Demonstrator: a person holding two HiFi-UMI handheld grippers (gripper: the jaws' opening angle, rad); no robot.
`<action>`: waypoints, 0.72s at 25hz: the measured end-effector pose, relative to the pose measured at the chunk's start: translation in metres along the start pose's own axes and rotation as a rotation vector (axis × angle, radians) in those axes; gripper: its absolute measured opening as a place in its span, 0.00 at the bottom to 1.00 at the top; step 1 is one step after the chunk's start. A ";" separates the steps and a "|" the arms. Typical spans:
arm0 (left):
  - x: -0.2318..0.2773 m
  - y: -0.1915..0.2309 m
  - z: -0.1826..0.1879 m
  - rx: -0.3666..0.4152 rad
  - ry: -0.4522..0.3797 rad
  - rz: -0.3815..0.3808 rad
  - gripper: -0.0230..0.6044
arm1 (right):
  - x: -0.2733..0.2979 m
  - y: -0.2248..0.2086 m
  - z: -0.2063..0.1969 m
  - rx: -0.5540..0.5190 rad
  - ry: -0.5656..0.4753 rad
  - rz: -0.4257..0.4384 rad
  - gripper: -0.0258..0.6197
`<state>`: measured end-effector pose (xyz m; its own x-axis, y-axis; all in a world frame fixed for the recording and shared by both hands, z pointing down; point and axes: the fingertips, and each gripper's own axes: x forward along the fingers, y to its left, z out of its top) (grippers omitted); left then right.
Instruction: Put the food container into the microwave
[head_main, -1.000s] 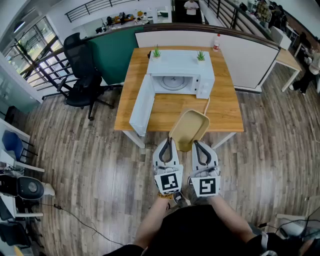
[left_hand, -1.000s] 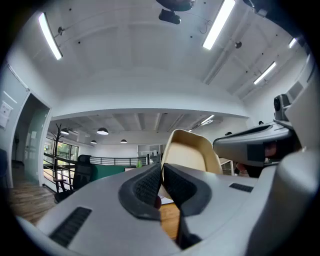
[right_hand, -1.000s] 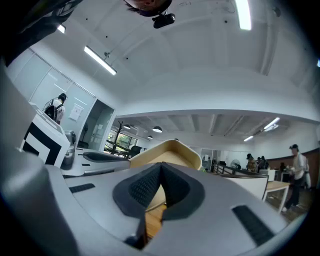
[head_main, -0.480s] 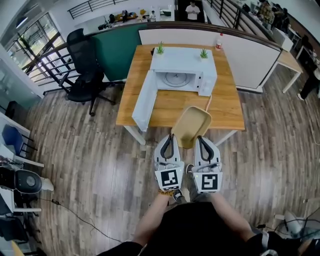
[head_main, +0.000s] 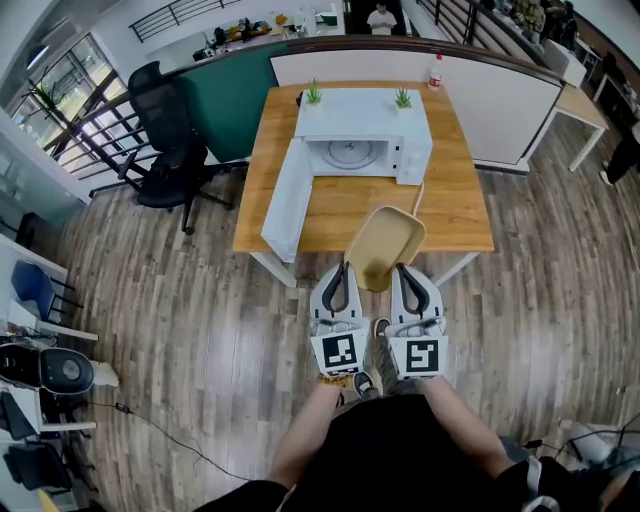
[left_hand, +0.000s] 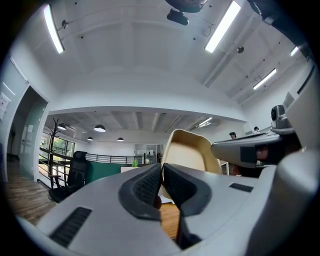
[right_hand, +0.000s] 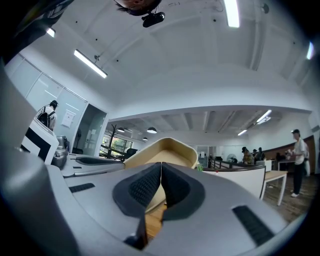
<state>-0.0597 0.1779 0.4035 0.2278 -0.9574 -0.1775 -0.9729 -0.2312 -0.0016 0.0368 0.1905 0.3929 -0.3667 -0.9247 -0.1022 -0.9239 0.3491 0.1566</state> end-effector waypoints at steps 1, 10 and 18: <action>0.002 0.000 0.000 0.000 0.002 -0.001 0.09 | 0.002 -0.001 0.001 0.009 -0.001 0.001 0.05; 0.028 0.009 -0.003 0.014 -0.001 0.021 0.09 | 0.032 -0.006 0.000 0.011 -0.026 0.036 0.05; 0.059 0.020 -0.011 -0.007 0.015 0.038 0.09 | 0.067 -0.014 -0.005 0.019 -0.034 0.070 0.05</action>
<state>-0.0652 0.1149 0.4038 0.1917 -0.9680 -0.1621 -0.9805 -0.1962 0.0122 0.0256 0.1231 0.3887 -0.4333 -0.8925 -0.1250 -0.8978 0.4156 0.1456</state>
